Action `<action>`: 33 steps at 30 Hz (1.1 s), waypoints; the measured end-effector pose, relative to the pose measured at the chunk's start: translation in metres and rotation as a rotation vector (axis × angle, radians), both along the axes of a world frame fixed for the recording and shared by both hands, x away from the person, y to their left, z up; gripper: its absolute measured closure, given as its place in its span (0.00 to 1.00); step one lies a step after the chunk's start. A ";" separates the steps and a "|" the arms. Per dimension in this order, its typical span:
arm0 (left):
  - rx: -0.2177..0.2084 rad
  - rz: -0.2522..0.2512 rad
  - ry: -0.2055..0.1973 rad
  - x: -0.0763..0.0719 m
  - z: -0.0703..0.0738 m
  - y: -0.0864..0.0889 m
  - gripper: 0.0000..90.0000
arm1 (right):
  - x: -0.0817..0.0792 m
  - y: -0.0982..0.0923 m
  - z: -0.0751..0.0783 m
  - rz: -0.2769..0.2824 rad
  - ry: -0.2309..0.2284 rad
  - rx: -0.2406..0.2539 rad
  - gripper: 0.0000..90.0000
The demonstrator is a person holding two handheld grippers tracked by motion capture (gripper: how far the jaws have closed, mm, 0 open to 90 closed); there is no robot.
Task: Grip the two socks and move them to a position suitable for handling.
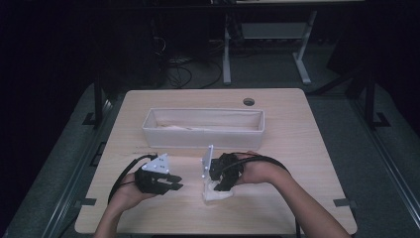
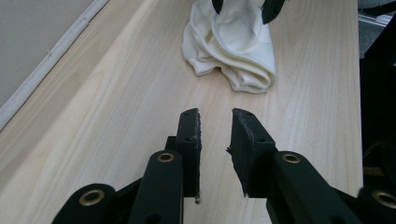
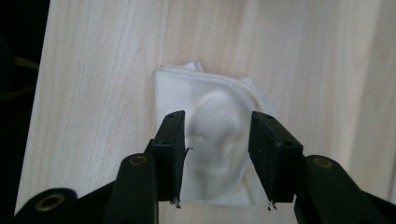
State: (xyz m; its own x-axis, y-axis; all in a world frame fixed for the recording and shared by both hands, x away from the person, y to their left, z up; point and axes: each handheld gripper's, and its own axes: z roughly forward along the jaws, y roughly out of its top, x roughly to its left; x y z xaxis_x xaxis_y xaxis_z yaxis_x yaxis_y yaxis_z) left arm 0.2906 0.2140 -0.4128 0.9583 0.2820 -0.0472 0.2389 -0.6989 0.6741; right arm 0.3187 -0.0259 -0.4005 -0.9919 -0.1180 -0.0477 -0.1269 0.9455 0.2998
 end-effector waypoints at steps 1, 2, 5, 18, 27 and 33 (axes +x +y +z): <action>0.000 0.000 -0.001 0.000 0.000 0.000 0.81 | 0.001 0.001 -0.003 0.000 0.003 -0.014 0.61; 0.000 0.000 -0.001 0.000 0.000 0.000 0.81 | 0.002 0.002 -0.005 0.003 0.007 -0.021 0.61; 0.000 0.000 0.001 0.000 0.000 0.001 0.81 | 0.004 0.003 -0.012 0.000 0.028 -0.042 0.57; -0.007 0.004 0.000 0.000 0.000 0.002 0.81 | 0.013 0.009 -0.027 -0.020 0.033 -0.056 0.51; -0.006 0.003 0.001 0.000 0.000 0.001 0.81 | 0.010 0.009 -0.013 -0.010 -0.018 -0.028 0.49; -0.002 0.000 0.000 0.001 0.000 0.003 0.81 | 0.017 0.013 -0.026 -0.014 0.006 -0.066 0.46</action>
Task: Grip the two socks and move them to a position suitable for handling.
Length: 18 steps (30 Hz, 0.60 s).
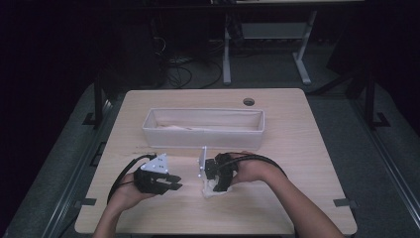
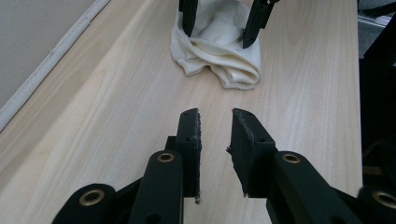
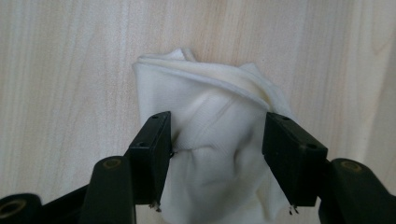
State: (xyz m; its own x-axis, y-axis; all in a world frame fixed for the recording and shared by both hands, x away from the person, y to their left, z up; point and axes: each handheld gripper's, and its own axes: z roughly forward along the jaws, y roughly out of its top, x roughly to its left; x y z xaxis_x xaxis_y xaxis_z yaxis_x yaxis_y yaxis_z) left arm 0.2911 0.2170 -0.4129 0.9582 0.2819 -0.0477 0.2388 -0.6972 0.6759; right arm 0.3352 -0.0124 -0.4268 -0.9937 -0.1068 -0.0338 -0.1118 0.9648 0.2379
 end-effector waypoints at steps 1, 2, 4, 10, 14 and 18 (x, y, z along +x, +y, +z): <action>0.002 0.000 0.001 0.000 0.000 0.000 0.81 | 0.001 0.001 -0.001 0.004 0.002 -0.001 0.46; 0.001 0.001 0.001 0.000 0.000 0.000 0.81 | 0.001 0.001 -0.001 0.006 0.003 -0.001 0.46; 0.000 0.002 0.002 0.000 0.000 0.000 0.81 | 0.003 0.000 -0.003 0.003 0.014 0.001 0.47; -0.001 0.003 0.002 0.000 0.000 0.001 0.81 | 0.004 0.002 -0.005 0.003 0.014 -0.006 0.51; -0.003 0.003 -0.002 0.000 0.001 0.001 0.81 | 0.004 0.003 -0.005 -0.007 0.022 -0.017 0.54; -0.004 0.006 -0.003 0.000 0.001 0.002 0.81 | 0.006 0.005 -0.005 -0.030 0.028 -0.024 0.60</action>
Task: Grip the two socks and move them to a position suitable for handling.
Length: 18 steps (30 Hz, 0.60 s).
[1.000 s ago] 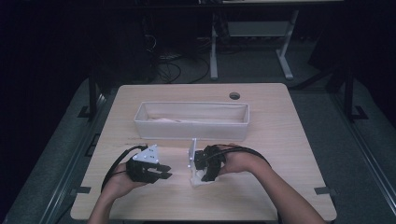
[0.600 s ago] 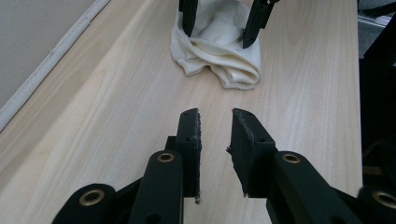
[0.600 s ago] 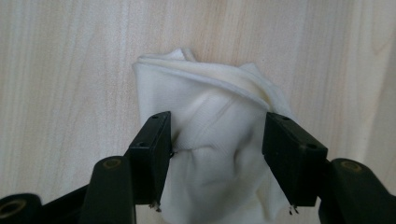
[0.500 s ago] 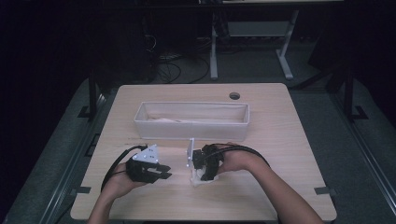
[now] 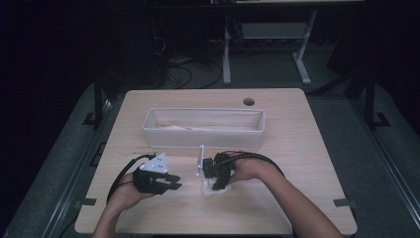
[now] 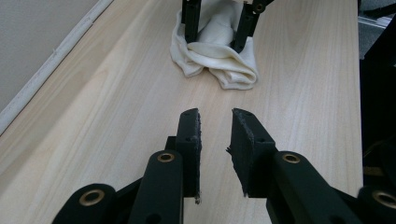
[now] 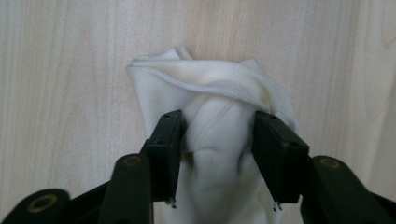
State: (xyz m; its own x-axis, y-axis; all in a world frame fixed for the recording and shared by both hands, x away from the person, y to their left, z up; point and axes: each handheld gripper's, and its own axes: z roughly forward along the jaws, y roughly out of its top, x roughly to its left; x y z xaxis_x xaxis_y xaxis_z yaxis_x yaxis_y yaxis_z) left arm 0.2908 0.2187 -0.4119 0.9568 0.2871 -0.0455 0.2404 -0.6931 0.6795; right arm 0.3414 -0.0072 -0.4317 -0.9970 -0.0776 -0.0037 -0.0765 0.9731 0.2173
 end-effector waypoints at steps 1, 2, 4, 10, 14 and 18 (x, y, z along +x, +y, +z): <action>0.001 0.000 -0.001 0.000 0.000 0.000 0.81 | 0.000 0.000 0.000 -0.003 -0.003 -0.001 0.62; 0.000 0.002 -0.002 0.000 0.000 0.001 0.81 | 0.001 0.000 0.000 -0.005 -0.005 -0.001 0.63; 0.002 0.000 -0.004 0.001 0.000 0.001 0.81 | 0.001 0.000 0.001 -0.017 -0.009 -0.003 0.68; 0.003 0.000 -0.005 0.001 0.000 0.001 0.81 | 0.002 0.001 0.001 -0.053 -0.016 -0.008 0.80; 0.004 0.000 -0.004 0.001 -0.001 0.001 0.81 | 0.001 0.001 0.002 -0.081 -0.016 -0.008 0.83; 0.008 0.003 -0.003 0.001 -0.001 0.001 0.79 | 0.001 -0.002 0.004 -0.100 -0.002 -0.004 0.83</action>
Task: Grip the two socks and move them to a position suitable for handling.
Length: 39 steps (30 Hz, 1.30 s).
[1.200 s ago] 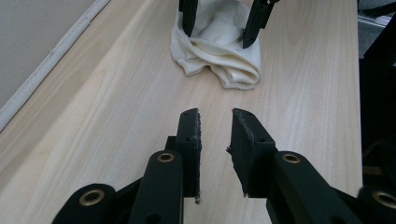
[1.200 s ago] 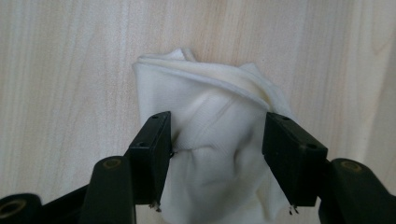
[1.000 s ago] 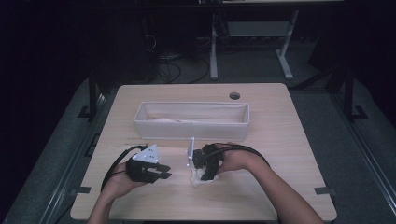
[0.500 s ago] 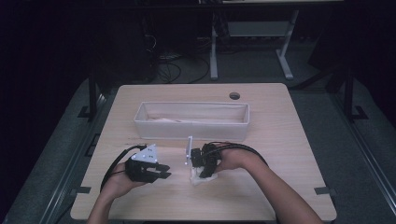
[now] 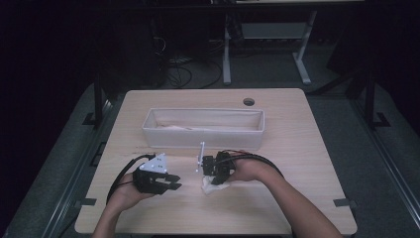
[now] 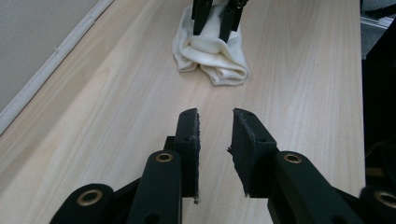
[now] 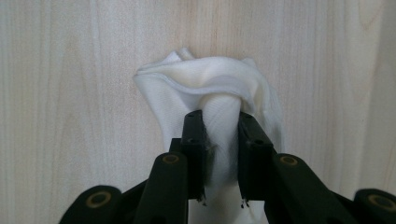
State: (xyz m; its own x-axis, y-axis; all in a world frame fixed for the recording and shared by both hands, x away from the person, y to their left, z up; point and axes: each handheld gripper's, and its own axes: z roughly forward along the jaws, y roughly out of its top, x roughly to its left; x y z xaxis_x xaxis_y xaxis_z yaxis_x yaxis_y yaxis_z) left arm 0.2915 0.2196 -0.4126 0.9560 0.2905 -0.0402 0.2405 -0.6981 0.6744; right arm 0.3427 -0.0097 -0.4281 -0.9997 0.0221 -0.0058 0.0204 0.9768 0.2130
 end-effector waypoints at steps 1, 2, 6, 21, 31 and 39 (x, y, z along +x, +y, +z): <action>0.000 0.001 0.000 0.000 0.000 0.000 0.79 | 0.000 -0.001 0.000 -0.003 0.003 0.003 0.83; -0.001 0.003 0.000 0.000 0.000 0.000 0.78 | 0.000 -0.003 0.001 -0.010 0.009 0.008 0.84; -0.003 0.010 0.002 0.000 0.000 -0.001 0.75 | 0.000 -0.010 0.004 -0.024 0.022 0.024 0.84; 0.000 0.024 0.002 0.001 -0.002 -0.002 0.70 | 0.002 -0.037 0.020 -0.085 0.029 0.112 0.84; 0.003 0.030 -0.001 0.002 -0.003 -0.002 0.67 | 0.005 -0.054 0.030 -0.125 0.031 0.167 0.84; 0.003 0.036 -0.002 0.003 -0.004 -0.002 0.66 | 0.007 -0.065 0.035 -0.151 0.038 0.191 0.84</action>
State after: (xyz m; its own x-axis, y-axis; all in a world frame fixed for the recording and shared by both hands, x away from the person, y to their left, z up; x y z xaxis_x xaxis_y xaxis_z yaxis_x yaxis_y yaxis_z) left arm 0.2944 0.2172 -0.4161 0.9451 0.3246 -0.0378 0.2643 -0.6911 0.6727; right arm 0.3495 -0.0749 -0.3934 -0.9844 0.1686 0.0500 0.1746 0.9041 0.3900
